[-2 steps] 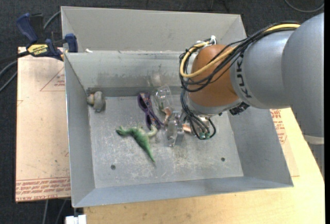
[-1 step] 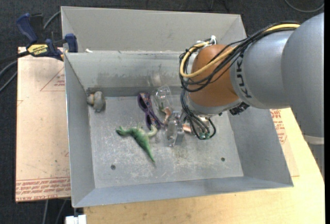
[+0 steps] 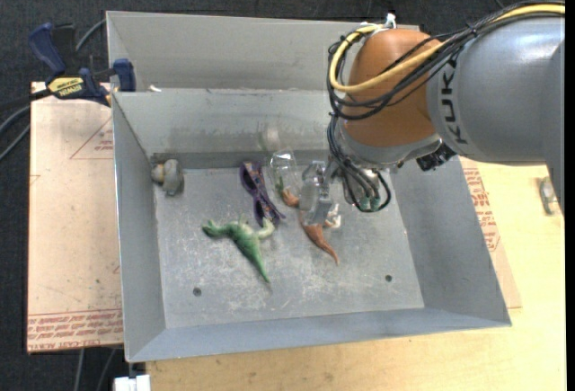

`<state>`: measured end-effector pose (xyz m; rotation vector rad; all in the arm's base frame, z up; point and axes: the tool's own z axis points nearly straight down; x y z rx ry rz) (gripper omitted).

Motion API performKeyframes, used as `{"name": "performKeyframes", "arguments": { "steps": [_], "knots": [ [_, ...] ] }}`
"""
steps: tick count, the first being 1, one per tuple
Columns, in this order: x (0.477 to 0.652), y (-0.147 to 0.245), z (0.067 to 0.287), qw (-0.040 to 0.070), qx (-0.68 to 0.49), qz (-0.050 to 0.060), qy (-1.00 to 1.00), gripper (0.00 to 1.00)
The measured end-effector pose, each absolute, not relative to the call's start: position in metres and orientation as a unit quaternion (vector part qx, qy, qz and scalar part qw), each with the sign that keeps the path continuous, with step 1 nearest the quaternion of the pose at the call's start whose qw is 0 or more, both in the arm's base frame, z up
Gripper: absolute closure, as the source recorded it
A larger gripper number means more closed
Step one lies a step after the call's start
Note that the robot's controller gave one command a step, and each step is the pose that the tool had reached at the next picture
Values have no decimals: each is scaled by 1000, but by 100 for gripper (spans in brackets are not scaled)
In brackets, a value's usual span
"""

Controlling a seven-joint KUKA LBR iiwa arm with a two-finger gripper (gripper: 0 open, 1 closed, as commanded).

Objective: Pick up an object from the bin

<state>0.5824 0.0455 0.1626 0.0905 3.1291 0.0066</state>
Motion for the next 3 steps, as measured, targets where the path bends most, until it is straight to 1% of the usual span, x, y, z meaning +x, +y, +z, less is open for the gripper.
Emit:
{"name": "performKeyframes", "arguments": {
  "steps": [1,2,3],
  "knots": [
    [585,45,162,8,30,2,1000,100],
    [595,37,89,1,144,2,990,0],
    [595,37,89,1,144,3,990,0]
  ]
}}
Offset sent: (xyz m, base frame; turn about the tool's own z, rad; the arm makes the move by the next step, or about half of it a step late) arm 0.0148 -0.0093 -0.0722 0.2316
